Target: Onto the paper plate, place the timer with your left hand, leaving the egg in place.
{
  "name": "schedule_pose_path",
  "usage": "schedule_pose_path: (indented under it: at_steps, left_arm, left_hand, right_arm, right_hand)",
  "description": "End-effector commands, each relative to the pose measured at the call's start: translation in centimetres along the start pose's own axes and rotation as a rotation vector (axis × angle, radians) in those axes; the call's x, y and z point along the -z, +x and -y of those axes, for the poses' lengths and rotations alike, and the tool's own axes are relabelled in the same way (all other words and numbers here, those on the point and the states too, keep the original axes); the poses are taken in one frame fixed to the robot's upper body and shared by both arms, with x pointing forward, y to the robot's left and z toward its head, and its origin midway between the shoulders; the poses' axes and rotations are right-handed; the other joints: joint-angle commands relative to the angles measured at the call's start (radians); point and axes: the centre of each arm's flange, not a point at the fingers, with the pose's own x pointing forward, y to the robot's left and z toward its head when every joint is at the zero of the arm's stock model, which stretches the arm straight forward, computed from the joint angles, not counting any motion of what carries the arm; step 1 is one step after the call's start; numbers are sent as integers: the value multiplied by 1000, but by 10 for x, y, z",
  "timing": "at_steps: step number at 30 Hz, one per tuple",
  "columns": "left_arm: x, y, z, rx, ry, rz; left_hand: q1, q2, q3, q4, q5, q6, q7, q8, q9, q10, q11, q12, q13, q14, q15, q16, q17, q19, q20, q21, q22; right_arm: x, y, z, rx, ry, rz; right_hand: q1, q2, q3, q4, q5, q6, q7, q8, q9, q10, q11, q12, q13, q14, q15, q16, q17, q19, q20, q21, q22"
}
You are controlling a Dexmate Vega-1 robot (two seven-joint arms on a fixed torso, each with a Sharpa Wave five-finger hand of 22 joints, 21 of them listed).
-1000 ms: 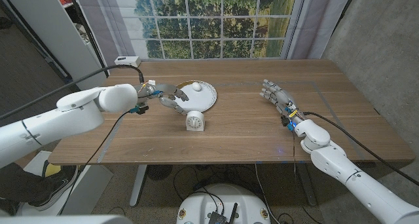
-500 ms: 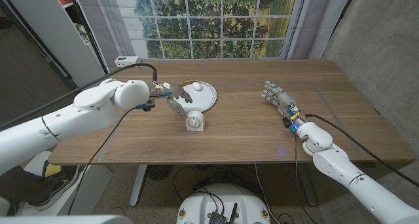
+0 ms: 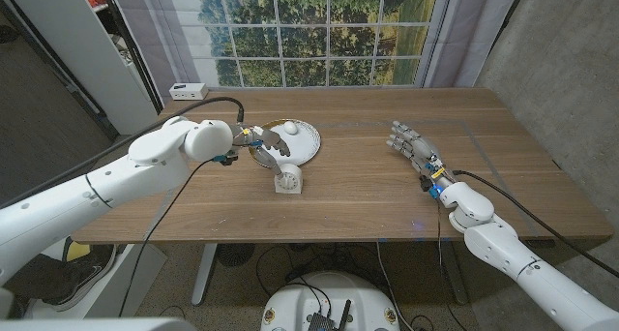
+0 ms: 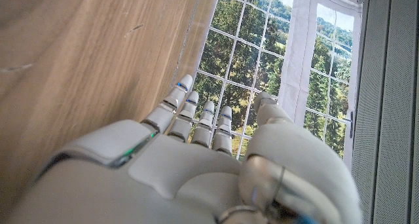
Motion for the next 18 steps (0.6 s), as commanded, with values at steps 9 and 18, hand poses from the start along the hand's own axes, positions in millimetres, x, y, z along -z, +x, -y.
schedule_pose_path:
  at_steps: [9,18]
  left_arm:
    - [0,16,13,34,-48,20]
    - [-3,26,13,44,-51,47]
  left_hand:
    - [26,29,-8,8,11,86,-20,31,2,87,-15,32,11,62,-91,24,2,24,0,-11,4]
    - [42,46,-5,10,13,114,-23,39,3,108,-13,38,14,82,-102,28,0,31,0,-14,5]
  right_arm:
    - [4,-6,-2,11,7,-3]
    - [5,-11,-2,20,5,3]
  right_hand:
    - [1,12,-6,-2,10,3,2,2,2,7,2,5,6,10,-95,6,4,10,-5,-7,3]
    - [1,12,-8,-2,11,6,-1,4,2,7,2,5,7,10,-95,7,4,12,-4,-11,3]
